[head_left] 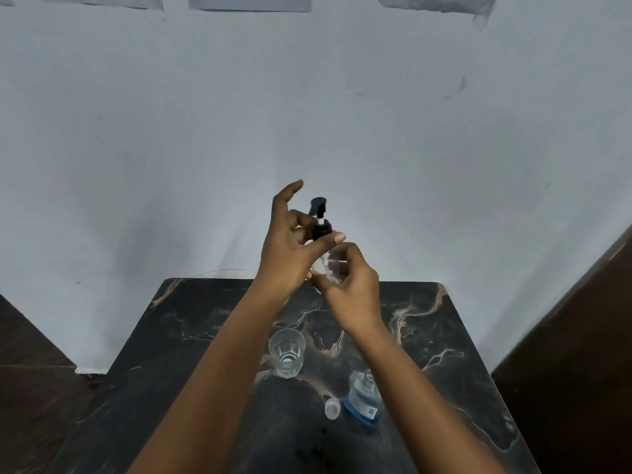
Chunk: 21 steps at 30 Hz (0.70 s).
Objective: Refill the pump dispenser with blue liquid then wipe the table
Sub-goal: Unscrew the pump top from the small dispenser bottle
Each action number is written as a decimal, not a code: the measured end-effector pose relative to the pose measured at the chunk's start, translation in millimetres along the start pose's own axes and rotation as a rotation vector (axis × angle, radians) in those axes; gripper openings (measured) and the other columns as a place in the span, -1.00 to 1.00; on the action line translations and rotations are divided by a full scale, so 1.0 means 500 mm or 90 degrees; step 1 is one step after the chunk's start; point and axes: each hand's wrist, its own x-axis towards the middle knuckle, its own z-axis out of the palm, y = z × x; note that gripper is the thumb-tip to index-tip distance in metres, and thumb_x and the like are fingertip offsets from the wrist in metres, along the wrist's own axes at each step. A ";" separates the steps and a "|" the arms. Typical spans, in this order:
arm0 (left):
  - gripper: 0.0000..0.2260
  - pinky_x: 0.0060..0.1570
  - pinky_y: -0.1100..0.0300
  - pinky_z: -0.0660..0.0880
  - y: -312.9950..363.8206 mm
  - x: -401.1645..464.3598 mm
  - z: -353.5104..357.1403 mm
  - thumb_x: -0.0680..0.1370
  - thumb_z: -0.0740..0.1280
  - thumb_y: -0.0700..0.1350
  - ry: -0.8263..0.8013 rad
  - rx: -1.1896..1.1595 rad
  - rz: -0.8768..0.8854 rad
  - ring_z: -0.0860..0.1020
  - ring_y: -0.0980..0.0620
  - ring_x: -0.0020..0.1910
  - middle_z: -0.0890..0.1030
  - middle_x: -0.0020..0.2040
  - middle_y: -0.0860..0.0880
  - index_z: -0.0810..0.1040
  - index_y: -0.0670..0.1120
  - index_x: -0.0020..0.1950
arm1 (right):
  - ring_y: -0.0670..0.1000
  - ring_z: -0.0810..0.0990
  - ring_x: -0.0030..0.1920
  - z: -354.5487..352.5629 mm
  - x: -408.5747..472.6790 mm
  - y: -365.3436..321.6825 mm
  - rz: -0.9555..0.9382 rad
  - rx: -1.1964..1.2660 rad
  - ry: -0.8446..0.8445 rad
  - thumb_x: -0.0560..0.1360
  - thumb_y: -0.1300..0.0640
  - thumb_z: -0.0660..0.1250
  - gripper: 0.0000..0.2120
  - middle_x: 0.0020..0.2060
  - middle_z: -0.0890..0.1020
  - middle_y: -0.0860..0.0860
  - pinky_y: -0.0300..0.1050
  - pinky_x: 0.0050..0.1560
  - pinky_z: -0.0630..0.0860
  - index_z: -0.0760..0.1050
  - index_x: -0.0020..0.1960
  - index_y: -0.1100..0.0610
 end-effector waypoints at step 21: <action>-0.21 0.22 0.07 0.54 -0.015 0.034 -0.008 0.39 0.55 -0.23 -0.046 0.055 0.032 0.64 0.09 0.00 0.60 -0.05 -0.06 0.21 0.16 0.47 | -0.29 0.58 -0.09 0.007 0.016 0.013 -0.001 0.018 0.012 0.33 0.04 0.57 -0.62 -0.12 0.60 -0.22 -0.50 -0.25 0.43 0.43 0.00 -0.08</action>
